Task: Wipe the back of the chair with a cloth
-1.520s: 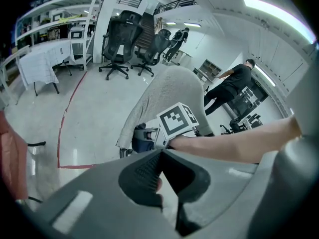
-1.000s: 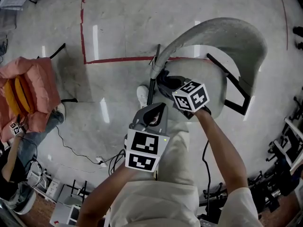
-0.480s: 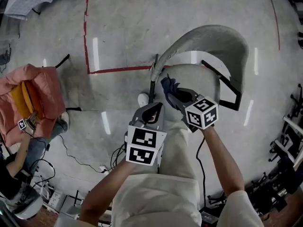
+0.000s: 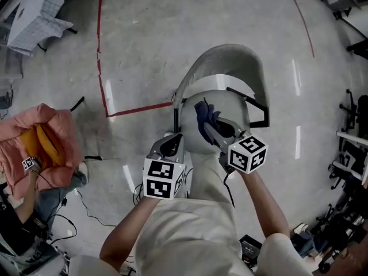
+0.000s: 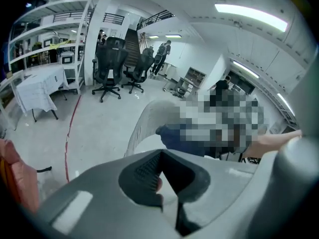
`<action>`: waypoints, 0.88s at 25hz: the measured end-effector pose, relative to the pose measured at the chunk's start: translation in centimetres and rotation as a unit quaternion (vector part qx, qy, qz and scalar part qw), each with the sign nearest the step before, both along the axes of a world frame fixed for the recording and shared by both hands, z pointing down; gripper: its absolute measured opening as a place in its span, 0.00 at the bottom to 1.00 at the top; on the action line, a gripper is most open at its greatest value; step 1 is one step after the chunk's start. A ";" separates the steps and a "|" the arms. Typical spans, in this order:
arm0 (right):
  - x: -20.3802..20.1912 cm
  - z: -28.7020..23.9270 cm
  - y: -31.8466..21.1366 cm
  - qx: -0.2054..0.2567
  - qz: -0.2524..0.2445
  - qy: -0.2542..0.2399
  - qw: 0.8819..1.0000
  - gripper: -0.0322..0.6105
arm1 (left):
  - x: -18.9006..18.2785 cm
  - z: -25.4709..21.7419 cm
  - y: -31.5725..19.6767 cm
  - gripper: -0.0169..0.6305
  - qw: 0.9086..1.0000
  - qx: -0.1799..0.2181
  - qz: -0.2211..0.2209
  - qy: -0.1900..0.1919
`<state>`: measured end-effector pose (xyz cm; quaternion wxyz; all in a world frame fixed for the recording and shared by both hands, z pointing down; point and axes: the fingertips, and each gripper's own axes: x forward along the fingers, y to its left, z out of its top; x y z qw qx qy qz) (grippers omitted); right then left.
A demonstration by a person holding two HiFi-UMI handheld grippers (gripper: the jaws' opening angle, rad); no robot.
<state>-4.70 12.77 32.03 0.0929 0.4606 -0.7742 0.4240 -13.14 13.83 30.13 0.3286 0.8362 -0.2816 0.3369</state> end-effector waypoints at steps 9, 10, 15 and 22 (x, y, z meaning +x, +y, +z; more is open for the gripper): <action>0.7 -10.6 2.5 0.067 0.069 0.040 0.995 0.17 | 0.8 -7.7 1.0 0.03 0.998 0.038 0.028 0.051; 0.7 -11.5 2.8 0.075 0.073 0.040 0.994 0.17 | 0.8 -8.6 1.1 0.03 0.997 0.046 0.031 0.057; 1.2 -15.3 4.2 0.096 0.077 0.069 0.990 0.17 | 0.7 -13.4 1.3 0.03 0.993 0.075 0.017 0.091; -0.3 -20.6 5.8 0.125 0.136 0.112 0.976 0.17 | -0.1 -18.1 2.0 0.03 0.989 0.092 0.027 0.117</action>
